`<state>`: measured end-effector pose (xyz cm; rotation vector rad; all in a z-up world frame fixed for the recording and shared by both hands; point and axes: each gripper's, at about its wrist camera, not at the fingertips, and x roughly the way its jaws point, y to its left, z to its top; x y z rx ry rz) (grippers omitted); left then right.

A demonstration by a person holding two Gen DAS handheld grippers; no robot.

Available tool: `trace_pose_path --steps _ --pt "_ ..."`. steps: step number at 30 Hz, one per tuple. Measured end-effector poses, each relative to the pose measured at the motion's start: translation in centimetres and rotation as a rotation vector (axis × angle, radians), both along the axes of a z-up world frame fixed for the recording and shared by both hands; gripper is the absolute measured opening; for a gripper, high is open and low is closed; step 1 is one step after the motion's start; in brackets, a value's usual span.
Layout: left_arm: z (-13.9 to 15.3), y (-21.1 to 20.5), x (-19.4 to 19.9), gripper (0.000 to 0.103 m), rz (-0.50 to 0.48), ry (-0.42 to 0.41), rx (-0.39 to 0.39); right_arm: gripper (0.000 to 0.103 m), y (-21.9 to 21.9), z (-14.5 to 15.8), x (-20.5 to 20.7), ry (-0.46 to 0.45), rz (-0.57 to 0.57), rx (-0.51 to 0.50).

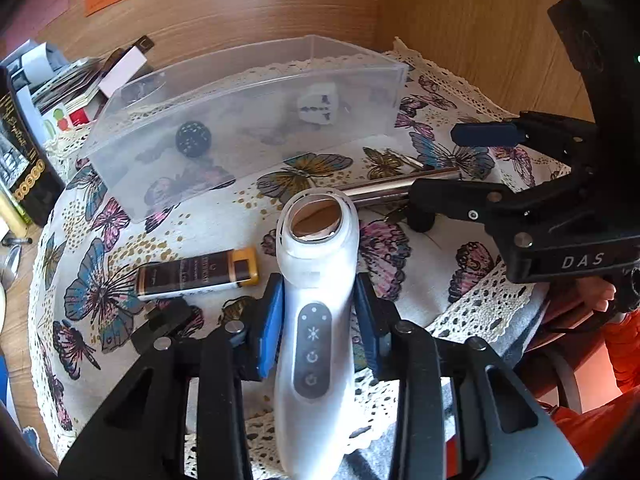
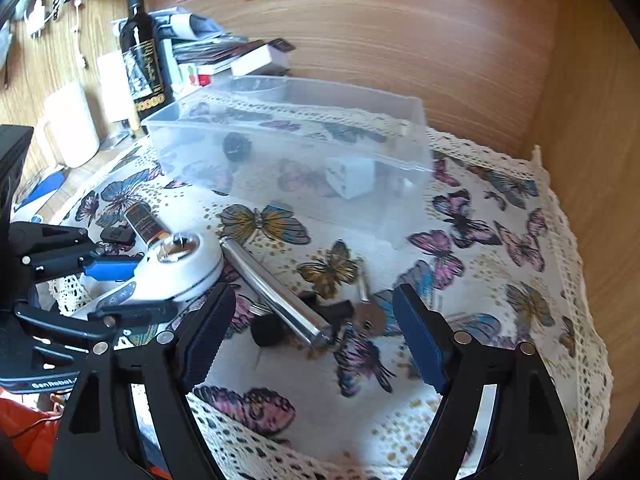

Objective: Organize rigid objects
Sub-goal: 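Grasp the white facial device with the left tool while the right grasps the silver tube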

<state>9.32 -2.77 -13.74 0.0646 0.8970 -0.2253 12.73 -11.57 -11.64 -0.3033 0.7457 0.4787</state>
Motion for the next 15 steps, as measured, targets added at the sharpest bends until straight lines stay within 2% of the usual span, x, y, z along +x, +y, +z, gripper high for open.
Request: trace_pose_path --steps 4,9,13,15 --pt "0.0 1.7 0.0 0.035 0.053 0.005 -0.02 0.054 1.9 -0.8 0.9 0.039 0.046 -0.034" --pt "-0.3 2.6 0.4 0.035 0.074 0.017 -0.031 0.046 3.6 -1.5 0.9 0.07 0.086 -0.068" --pt "-0.3 2.7 0.6 0.035 0.072 0.013 -0.028 0.032 3.8 -1.2 0.6 0.078 0.092 -0.07" --pt "-0.4 2.5 0.9 0.035 0.07 0.012 -0.03 0.03 3.9 -1.0 0.8 0.094 0.099 -0.064"
